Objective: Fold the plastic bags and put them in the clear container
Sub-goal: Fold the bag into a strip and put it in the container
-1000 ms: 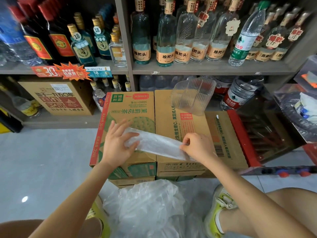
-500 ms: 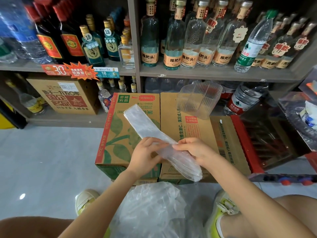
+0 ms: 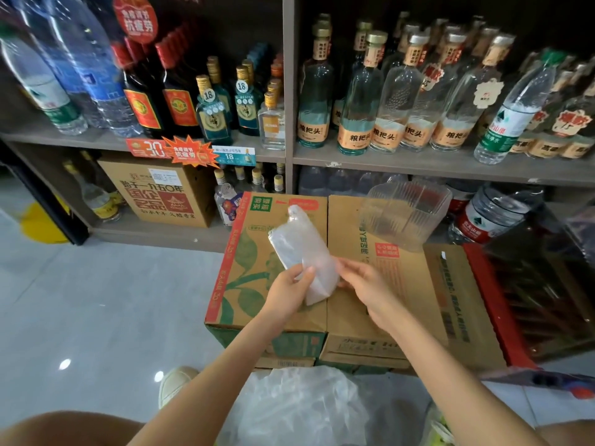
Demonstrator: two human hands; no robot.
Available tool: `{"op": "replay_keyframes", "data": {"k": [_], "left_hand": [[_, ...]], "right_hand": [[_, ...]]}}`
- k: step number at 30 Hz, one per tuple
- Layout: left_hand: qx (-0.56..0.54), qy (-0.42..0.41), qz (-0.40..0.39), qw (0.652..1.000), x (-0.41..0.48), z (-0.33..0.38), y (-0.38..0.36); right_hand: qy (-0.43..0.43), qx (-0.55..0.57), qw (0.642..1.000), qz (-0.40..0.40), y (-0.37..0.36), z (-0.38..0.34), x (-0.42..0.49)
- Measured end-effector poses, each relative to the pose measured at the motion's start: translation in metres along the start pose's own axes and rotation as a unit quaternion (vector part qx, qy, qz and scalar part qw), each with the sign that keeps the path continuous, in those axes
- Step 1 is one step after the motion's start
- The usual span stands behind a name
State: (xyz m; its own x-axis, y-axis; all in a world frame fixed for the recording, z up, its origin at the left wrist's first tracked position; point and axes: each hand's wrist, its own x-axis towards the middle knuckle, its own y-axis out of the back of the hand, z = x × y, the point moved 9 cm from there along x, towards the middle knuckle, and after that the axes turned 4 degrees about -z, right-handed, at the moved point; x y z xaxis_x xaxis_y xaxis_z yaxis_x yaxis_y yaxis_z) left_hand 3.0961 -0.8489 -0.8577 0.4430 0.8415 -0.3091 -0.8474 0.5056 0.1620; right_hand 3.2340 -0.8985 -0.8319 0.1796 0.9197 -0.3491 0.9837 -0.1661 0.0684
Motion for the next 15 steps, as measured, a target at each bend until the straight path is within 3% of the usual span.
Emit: {"op": "replay_keyframes", "data": {"k": [4,9,15], "left_hand": [[-0.038,0.044,0.012,0.998,0.000,-0.012,0.002],[-0.084,0.056,-0.018,0.995,-0.002,-0.013,0.000],[-0.188,0.072,-0.034,0.979,0.004,-0.011,0.007]], "right_hand": [[0.021,0.008,0.999,-0.043,-0.005,0.005,-0.008],[0.027,-0.074,0.996,0.033,0.005,0.008,-0.002],[0.001,-0.141,0.990,0.004,0.008,0.014,0.007]]}}
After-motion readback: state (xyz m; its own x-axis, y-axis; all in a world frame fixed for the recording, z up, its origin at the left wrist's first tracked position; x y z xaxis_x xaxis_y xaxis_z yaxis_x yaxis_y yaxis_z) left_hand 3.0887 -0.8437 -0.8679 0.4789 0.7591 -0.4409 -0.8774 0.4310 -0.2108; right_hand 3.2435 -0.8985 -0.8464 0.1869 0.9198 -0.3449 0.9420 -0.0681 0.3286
